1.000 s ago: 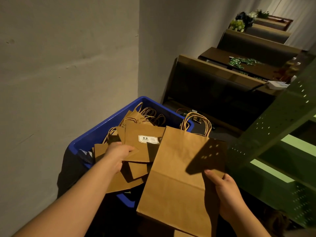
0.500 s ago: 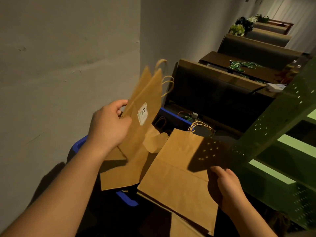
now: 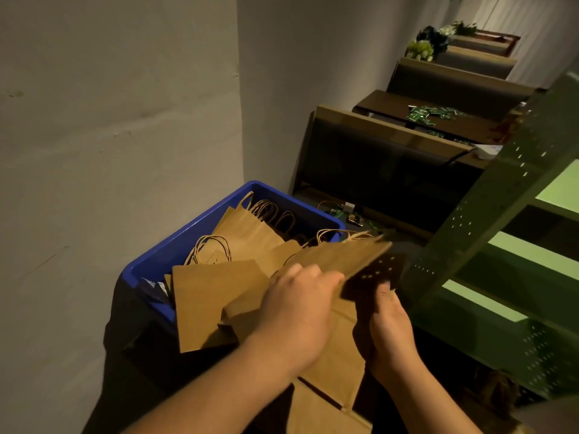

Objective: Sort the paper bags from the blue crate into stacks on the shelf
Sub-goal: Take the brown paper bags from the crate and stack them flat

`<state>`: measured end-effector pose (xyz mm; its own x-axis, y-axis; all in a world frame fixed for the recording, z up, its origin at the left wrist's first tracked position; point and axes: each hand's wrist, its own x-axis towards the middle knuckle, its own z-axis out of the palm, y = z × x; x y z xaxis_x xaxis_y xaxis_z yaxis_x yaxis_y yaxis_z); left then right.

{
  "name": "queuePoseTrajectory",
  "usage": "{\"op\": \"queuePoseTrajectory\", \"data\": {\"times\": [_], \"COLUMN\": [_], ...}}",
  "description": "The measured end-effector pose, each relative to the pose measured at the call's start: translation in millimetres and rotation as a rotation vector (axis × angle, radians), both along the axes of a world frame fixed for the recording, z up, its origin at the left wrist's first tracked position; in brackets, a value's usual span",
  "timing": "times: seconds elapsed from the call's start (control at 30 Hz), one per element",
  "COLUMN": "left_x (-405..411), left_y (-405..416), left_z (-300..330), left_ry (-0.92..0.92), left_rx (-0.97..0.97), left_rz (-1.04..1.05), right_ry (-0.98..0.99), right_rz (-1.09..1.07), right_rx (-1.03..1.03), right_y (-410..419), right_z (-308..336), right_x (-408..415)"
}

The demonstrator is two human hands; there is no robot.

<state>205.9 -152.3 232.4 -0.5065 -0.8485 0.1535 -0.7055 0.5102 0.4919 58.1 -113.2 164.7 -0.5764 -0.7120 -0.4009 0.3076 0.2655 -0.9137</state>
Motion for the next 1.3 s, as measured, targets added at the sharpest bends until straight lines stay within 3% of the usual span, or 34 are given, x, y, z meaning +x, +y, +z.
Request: {"op": "queuePoseTrajectory", "data": {"times": [0.17, 0.27, 0.37, 0.47, 0.57, 0.7, 0.83, 0.9, 1.03, 1.3], "left_x": [-18, -19, -8, 5, 24, 49, 64, 67, 75, 87], "left_y": [26, 29, 17, -16, -59, -88, -81, -70, -63, -69], "left_z": [-16, -22, -23, -29, -36, -42, -44, -44, -55, -52], "left_ry": [-0.284, -0.336, -0.156, 0.023, 0.046, 0.205, 0.628, 0.782, 0.936, 0.909], "left_rx": [0.046, 0.101, 0.234, 0.261, 0.322, 0.691, 1.225, 1.363, 1.317, 1.266], "left_rz": [-0.162, -0.223, -0.189, 0.082, 0.355, 0.485, 0.447, 0.390, 0.334, 0.397], "right_ry": [-0.066, -0.035, -0.054, -0.116, -0.139, -0.226, -0.297, -0.292, -0.173, -0.001], "right_rz": [0.047, 0.087, 0.039, -0.013, 0.002, -0.006, 0.013, 0.082, 0.139, 0.158], "right_rx": [-0.060, -0.056, 0.005, 0.041, 0.038, 0.021, 0.063, 0.058, 0.084, 0.128], "right_y": [4, 7, 12, 18, 24, 33, 38, 37, 31, 9], "right_z": [-2, -2, -5, -7, -11, -6, -8, -7, 2, 16], "right_x": [3, 0, -5, -14, -26, -30, -31, -29, -20, -16]}}
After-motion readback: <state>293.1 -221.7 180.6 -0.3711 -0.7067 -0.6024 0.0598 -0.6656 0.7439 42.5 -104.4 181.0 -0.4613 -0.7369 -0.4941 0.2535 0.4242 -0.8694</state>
